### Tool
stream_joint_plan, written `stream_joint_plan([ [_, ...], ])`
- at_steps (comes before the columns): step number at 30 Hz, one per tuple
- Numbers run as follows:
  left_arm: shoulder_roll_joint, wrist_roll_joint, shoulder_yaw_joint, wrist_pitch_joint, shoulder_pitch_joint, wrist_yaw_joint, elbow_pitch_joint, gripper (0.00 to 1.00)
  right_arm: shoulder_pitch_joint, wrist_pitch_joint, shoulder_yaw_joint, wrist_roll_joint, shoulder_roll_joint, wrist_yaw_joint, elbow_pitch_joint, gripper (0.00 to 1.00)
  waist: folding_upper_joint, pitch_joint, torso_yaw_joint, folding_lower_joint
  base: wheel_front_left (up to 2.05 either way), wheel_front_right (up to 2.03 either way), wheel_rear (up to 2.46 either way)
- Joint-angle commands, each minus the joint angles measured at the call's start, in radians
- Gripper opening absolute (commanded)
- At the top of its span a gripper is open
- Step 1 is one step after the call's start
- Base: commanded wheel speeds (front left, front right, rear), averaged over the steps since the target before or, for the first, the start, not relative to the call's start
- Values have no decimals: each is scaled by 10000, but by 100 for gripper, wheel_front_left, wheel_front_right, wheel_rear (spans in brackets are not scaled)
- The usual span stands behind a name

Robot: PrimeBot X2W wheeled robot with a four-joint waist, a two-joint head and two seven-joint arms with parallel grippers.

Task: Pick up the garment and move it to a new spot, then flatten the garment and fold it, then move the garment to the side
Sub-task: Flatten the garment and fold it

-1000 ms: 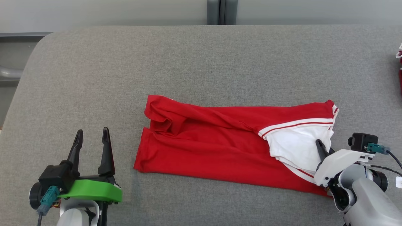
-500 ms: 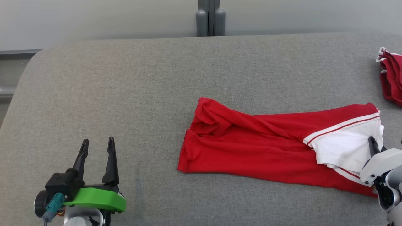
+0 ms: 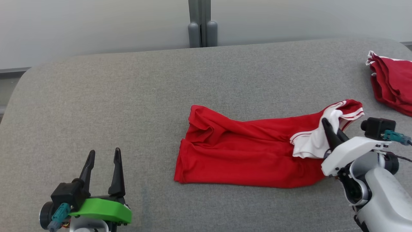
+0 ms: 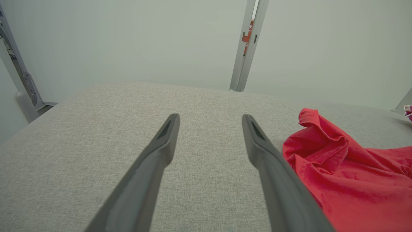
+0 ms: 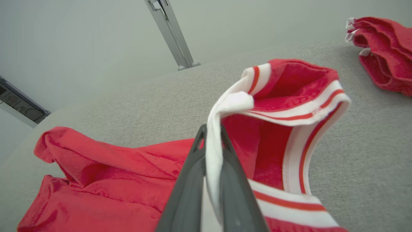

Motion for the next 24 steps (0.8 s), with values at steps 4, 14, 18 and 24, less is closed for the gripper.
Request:
stream_joint_plan([
  [4, 15, -62, -133, -27, 93, -32, 68, 100, 163, 336, 488, -94, 550, 3, -896, 0, -1, -39, 105, 0, 0, 0, 0],
  [14, 16, -268, -446, -25, -207, -33, 292, 100, -822, 579, 1933, -451, 2168, 3, -1109, 0, -1, 126, 867, 0, 0, 0, 0],
  [18, 18, -396, -642, -25, -395, -33, 393, 100, -1289, 345, 2584, -18, 2268, 3, -604, 0, -1, 237, 1215, 0, 0, 0, 0],
  [24, 16, -450, -876, -27, -537, -32, 511, 100, -1922, -252, 3746, 799, 2263, 3, 482, 100, -1, 320, 1513, 0, 0, 0, 0],
])
